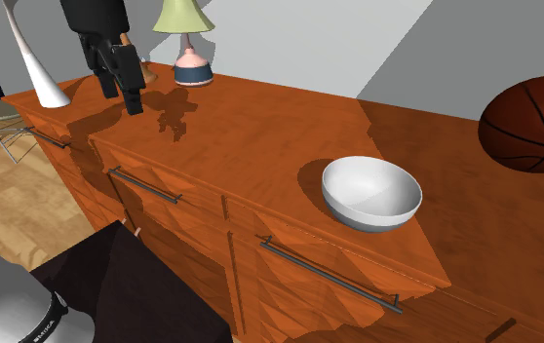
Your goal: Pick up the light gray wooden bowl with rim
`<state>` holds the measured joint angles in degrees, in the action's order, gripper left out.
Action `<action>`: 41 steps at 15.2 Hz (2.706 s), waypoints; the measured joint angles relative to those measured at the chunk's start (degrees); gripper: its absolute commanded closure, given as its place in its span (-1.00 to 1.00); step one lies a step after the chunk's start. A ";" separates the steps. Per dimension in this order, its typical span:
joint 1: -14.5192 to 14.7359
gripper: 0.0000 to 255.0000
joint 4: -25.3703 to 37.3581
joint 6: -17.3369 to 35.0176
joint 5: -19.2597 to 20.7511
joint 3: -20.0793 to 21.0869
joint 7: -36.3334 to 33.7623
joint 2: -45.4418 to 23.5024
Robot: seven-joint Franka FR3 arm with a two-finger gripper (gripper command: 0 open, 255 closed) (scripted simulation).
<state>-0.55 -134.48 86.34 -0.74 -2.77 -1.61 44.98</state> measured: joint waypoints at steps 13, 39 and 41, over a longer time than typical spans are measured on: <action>-2.79 -1.00 6.04 12.76 6.43 -7.03 7.51 -18.29; -8.81 -1.00 34.19 27.72 4.37 -15.50 20.41 -59.22; -8.85 1.00 33.56 28.66 4.30 -15.48 20.39 -59.54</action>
<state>-9.40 -100.92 114.99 3.56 -18.25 18.78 -14.56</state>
